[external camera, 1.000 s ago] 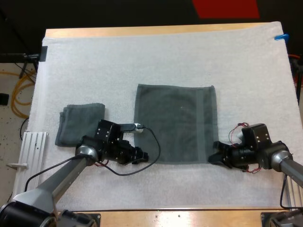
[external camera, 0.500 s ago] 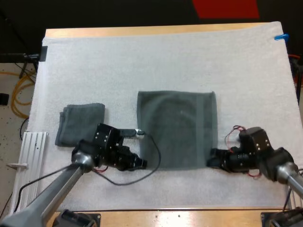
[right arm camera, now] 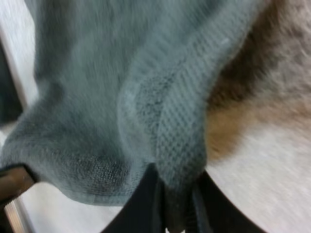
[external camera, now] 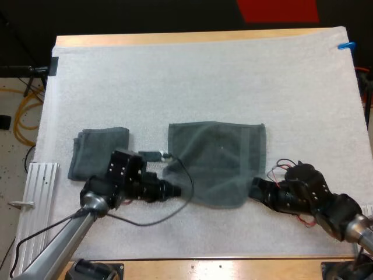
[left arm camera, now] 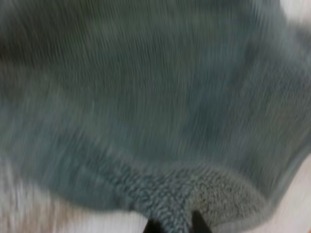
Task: Pick towel from pile fold and stack
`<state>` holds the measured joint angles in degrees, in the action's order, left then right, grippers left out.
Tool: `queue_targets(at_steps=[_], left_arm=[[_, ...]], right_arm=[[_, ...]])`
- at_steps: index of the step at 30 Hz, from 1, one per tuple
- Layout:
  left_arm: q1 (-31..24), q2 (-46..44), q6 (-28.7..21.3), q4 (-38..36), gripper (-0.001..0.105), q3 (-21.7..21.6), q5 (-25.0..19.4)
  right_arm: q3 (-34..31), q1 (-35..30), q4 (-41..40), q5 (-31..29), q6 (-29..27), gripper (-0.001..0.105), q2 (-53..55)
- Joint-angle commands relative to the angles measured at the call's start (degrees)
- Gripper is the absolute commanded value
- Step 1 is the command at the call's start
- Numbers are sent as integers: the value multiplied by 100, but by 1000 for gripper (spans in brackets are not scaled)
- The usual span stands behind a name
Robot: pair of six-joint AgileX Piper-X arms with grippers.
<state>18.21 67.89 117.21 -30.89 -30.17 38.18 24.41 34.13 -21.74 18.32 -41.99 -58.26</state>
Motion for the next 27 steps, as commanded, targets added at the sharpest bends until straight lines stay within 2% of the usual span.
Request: queue_targets(at_steps=[1, 3, 6, 11, 14, 18, 24, 27], left_arm=[[-87, 102, 177, 363, 0, -11, 191], [-247, 433, 480, 922, 0, -11, 584], [-388, 923, 824, 1653, 0, -11, 851], [-488, 1591, 1454, 2819, 0, -101, 1063], [-508, 1874, 1538, 3276, 0, -251, 1050], [-508, 2156, 1537, 3536, 0, -506, 834], [-508, 2322, 1438, 3555, 0, -569, 217], [-508, 2322, 1379, 3595, 0, -569, -22]], right_arm=[[13, -58, 262, -22, 93, 0, -125], [13, -246, 805, -9, 316, 0, -453], [13, -592, 1528, -10, 692, 0, -901], [13, -1121, 2364, 121, 1092, 0, -1430], [13, -1350, 2665, 249, 1223, 0, -1688], [13, -1526, 2864, 250, 1273, 0, -1965], [13, -1532, 3329, 239, 1257, 0, -2159], [27, -1532, 3361, 161, 1072, 0, -2157]])
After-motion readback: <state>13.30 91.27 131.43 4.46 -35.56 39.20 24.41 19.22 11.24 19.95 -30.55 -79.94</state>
